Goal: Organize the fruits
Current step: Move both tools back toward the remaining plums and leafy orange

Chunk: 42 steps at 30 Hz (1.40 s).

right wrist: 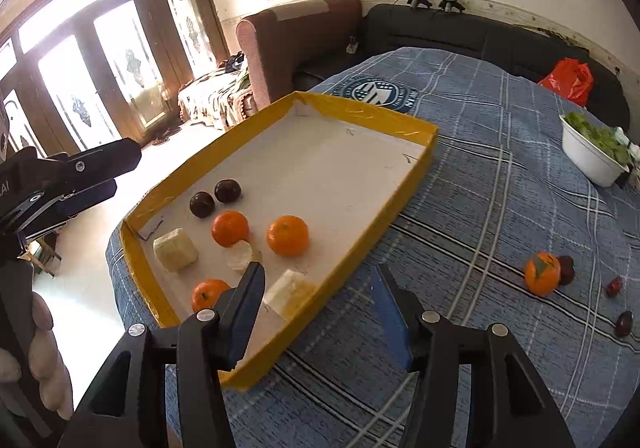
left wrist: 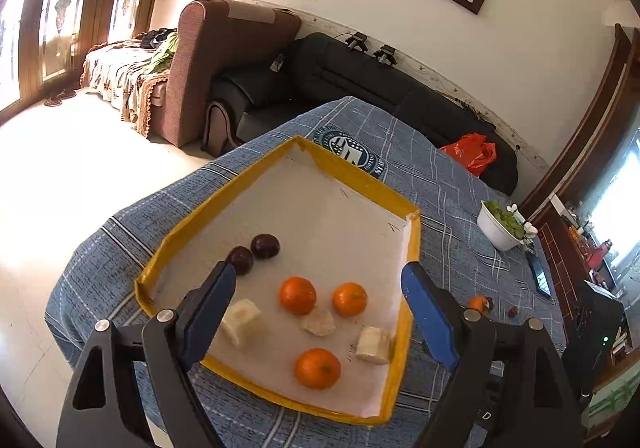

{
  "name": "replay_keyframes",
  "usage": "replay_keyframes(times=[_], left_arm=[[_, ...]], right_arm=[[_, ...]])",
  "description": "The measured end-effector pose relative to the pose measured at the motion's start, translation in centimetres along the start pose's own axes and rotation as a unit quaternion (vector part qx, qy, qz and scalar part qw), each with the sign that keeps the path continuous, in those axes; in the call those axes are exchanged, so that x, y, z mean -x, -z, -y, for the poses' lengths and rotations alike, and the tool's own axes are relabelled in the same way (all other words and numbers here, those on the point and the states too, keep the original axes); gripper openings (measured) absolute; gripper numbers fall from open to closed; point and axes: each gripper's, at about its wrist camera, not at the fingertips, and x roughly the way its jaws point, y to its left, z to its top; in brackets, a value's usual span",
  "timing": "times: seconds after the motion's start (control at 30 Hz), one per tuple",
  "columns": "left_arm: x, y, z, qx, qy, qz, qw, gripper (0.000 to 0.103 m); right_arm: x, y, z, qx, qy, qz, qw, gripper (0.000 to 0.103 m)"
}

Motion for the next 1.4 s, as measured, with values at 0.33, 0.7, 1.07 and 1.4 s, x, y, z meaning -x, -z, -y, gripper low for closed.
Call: replay_keyframes(times=[0.33, 0.7, 1.07, 1.4], left_arm=[[0.3, 4.1, 9.6, -0.11, -0.021, -0.003, 0.9937, 0.084], [-1.5, 6.9, 14.3, -0.183, -0.038, -0.025, 0.982, 0.084], [-3.4, 7.9, 14.7, -0.194, -0.029, -0.055, 0.9791, 0.084], [-5.2, 7.7, 13.2, -0.156, 0.015, -0.085, 0.9839, 0.084]], right_arm=[[4.3, 4.3, 9.0, -0.119, 0.011, 0.018, 0.993, 0.061], [7.2, 8.1, 16.9, -0.189, 0.046, 0.031, 0.98, 0.061], [7.9, 8.9, 20.5, -0.224, 0.075, 0.037, 0.971, 0.062], [11.1, 9.4, 26.3, -0.273, 0.133, 0.065, 0.951, 0.062]])
